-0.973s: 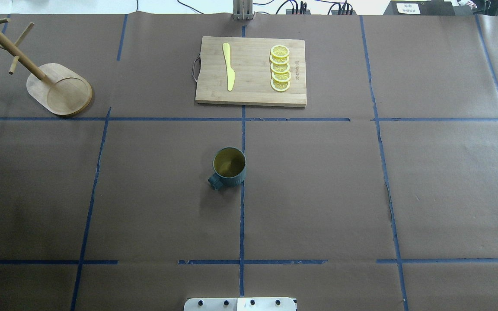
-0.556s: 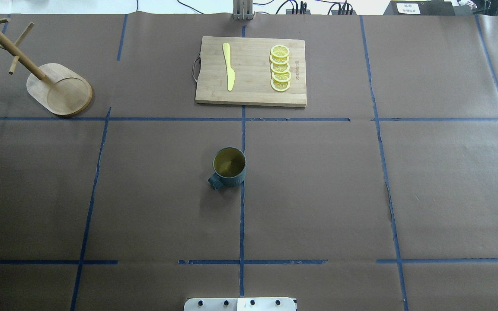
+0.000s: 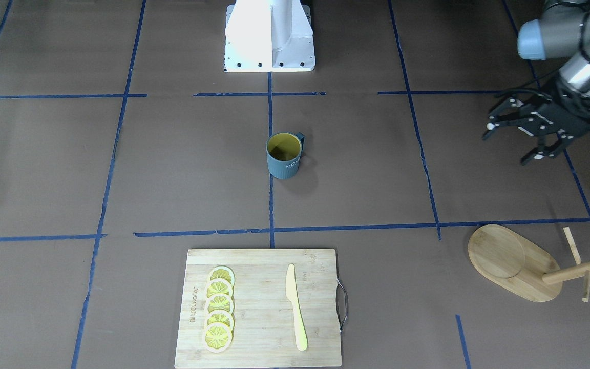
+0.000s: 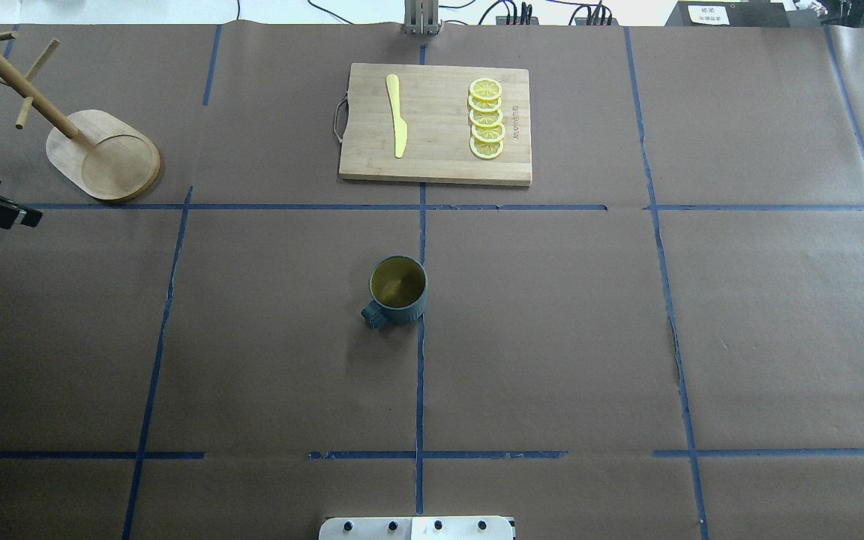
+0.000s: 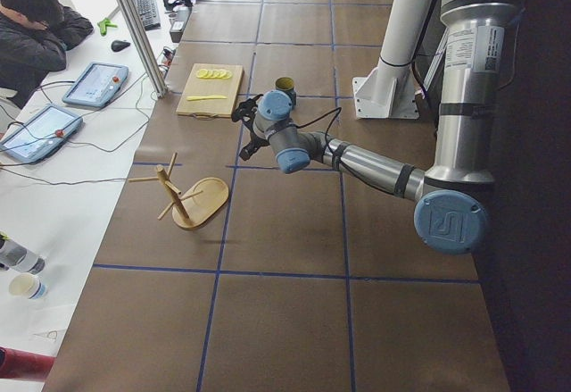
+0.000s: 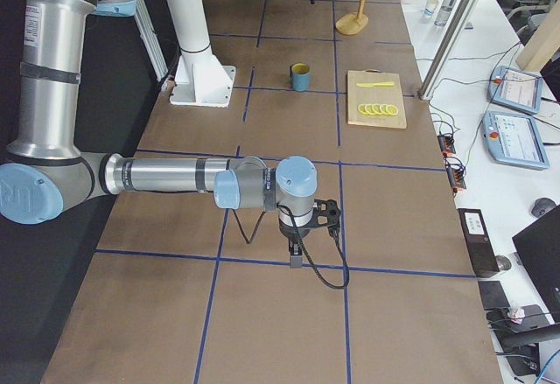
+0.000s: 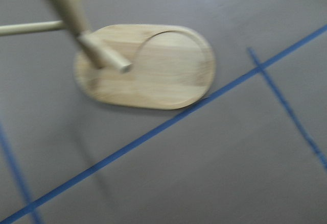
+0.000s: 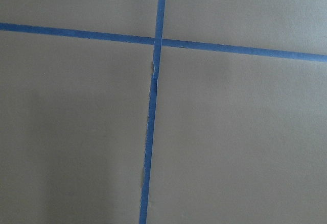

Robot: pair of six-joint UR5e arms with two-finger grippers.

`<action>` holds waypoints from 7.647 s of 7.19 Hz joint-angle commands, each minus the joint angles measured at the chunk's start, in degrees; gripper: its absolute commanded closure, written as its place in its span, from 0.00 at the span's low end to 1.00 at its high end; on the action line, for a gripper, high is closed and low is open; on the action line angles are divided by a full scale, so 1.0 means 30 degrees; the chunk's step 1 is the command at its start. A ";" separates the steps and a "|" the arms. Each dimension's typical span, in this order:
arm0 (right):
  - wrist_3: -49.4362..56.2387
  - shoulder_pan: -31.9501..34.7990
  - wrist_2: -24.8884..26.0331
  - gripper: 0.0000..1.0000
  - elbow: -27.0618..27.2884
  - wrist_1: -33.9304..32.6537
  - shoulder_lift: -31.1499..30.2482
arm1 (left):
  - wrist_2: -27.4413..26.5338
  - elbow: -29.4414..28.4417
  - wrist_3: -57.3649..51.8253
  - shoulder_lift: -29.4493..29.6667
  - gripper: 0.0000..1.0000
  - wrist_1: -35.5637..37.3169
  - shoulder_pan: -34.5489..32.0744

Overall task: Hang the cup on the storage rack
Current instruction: 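Move the left gripper toward the teal mug, then grasp the teal mug rim with the left gripper, then lift the mug and carry it to the wooden rack, then hook the mug handle onto a rack peg with the left gripper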

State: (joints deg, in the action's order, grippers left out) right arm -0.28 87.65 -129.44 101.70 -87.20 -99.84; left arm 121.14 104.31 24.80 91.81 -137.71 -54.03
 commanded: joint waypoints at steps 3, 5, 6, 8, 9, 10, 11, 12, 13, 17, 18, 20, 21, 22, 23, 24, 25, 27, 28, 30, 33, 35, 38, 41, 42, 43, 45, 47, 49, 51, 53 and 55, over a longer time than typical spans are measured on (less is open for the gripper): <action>-0.0053 -0.0007 -0.0007 0.00 -0.0005 0.0151 -0.0030 | -0.8192 0.0035 0.0932 0.2729 0.00 -0.1499 0.7506; -0.0083 -0.0007 -0.0007 0.00 -0.0063 0.0122 -0.0030 | -1.3024 -0.0111 0.1486 0.3580 0.00 -0.1529 1.1603; -0.0083 -0.0007 -0.0007 0.00 -0.0092 0.0122 -0.0030 | -1.4264 -0.0431 0.1518 0.4398 0.00 -0.1500 1.2871; -0.0083 -0.0007 0.0022 0.00 -0.0093 0.0122 -0.0030 | -1.5096 -0.1629 0.1518 0.5630 0.00 -0.1529 1.3616; -0.0054 -0.0007 -0.0007 0.00 -0.0093 0.0151 -0.0030 | -1.5097 -0.2273 0.1489 0.6274 0.01 -0.1529 1.3645; 0.0005 -0.0007 0.0022 0.00 -0.0093 0.0151 -0.0030 | -1.5097 -0.2889 0.1373 0.6658 0.01 -0.1558 1.3646; 0.0034 -0.0007 0.0022 0.00 -0.0093 0.0151 -0.0059 | -1.5126 -0.2924 0.1372 0.6720 0.01 -0.1674 1.3588; 0.0063 -0.0007 0.0022 0.00 -0.0093 0.0151 -0.0059 | -1.5155 -0.2953 0.1372 0.6720 0.01 -0.2227 1.3384; 0.0064 -0.0007 0.0022 0.00 -0.0093 0.0151 -0.0059 | -1.5387 -0.2954 0.1372 0.6749 0.01 -0.2319 1.3092; 0.0093 -0.0007 0.0022 0.00 -0.0093 0.0180 -0.0059 | -1.5653 -0.3331 0.1459 0.7041 0.01 -0.2232 1.2445; 0.0122 -0.0007 0.0051 0.00 -0.0093 0.0151 -0.0088 | -1.5624 -0.3827 0.1460 0.7449 0.01 -0.2261 1.2445; 0.0122 -0.0007 0.0051 0.00 -0.0093 0.0151 -0.0088 | -1.5595 -0.4271 0.1460 0.7716 0.03 -0.2261 1.2503; 0.0122 -0.0007 0.0051 0.00 -0.0093 0.0180 -0.0088 | -1.5595 -0.4533 0.1460 0.7716 0.13 -0.2261 1.2532; 0.0122 -0.0007 0.0051 0.00 -0.0093 0.0180 -0.0088 | -1.5595 -0.4710 0.1489 0.7687 0.36 -0.2261 1.2532; 0.0122 -0.0007 0.0051 0.00 -0.0093 0.0180 -0.0088 | -1.5595 -0.4711 0.1547 0.7716 0.67 -0.2261 1.2561; 0.0122 -0.0007 0.0051 0.00 -0.0093 0.0180 -0.0088 | -1.5566 -0.4682 0.1548 0.7716 0.87 -0.2261 1.2591; 0.0093 -0.0007 0.0051 0.00 -0.0093 0.0180 -0.0088 | -1.5536 -0.4624 0.2157 0.7716 0.91 -0.2320 1.2591; 0.0093 -0.0007 0.0051 0.00 -0.0093 0.0180 -0.0088 | -1.5536 -0.4449 0.3304 0.7716 0.98 -0.2349 1.2591; 0.0064 -0.0007 0.0051 0.00 -0.0093 0.0151 -0.0088 | -1.5536 -0.4158 0.3363 0.7745 1.00 -0.2668 1.2562; 0.0064 -0.0007 0.0051 0.00 -0.0093 0.0151 -0.0088 | -1.5478 -0.3834 0.7380 0.7804 1.00 -0.3549 1.2445; 0.0034 -0.0095 0.0051 0.00 -0.0122 0.0151 -0.0088 | -1.5478 -0.3716 1.7839 0.7804 1.00 -0.5357 1.1454; 0.0034 -0.0183 0.0080 0.00 -0.0122 0.0151 -0.0030 | -1.3852 -0.3686 2.2848 0.7804 1.00 -0.5806 0.9993; 0.0005 -0.0212 0.0080 0.00 -0.0093 0.0180 0.0058 | -0.7118 -0.3686 3.0265 0.7804 1.00 -0.6685 0.4874; 0.0034 -0.0212 0.0109 0.00 -0.0093 0.0180 0.0175 | -0.6190 -0.4299 3.8518 0.7775 1.00 -0.9254 0.1527; 0.0034 -0.0212 0.0081 0.00 -0.0064 0.0209 0.0204 | -0.6190 -0.4852 4.1160 0.7746 1.00 -1.0569 0.0647; 0.0063 -0.0212 0.0080 0.00 -0.0063 0.0210 0.0205 | -0.6161 -0.5873 4.3187 0.7601 1.00 -1.2525 -0.0087; -0.0023 -0.0212 0.0110 0.00 -0.0063 0.0704 0.0205 | -0.4476 -0.9671 4.5225 0.7365 1.00 -1.7735 -0.2221; -0.0024 -0.0212 0.0110 0.00 -0.0063 0.0737 0.0205 | -0.3325 -1.0686 4.5462 0.7365 1.00 -1.8724 -0.3488; 0.0005 -0.0212 0.0110 0.00 -0.0034 0.0737 0.0205 | -0.2355 -1.3281 4.6425 0.7102 1.00 -2.2630 -0.4311; 0.0063 -0.0212 0.0110 0.00 -0.0034 0.0737 0.0205 | -0.2352 -1.4666 4.6460 0.6809 1.00 -2.5247 -0.4371; 0.0064 -0.0212 0.0110 0.00 -0.0005 0.0737 0.0205 | -0.2352 -1.5810 4.6489 0.6808 1.00 -2.6865 -0.4546; 0.0093 -0.0212 0.0139 0.00 -0.0005 0.0737 0.0205 | -0.2323 -1.6427 4.6489 0.6808 1.00 -2.7105 -0.5072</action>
State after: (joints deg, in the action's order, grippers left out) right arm -0.03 87.01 -129.05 101.69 -84.99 -99.23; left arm 114.10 56.29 164.26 112.24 -218.34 -68.29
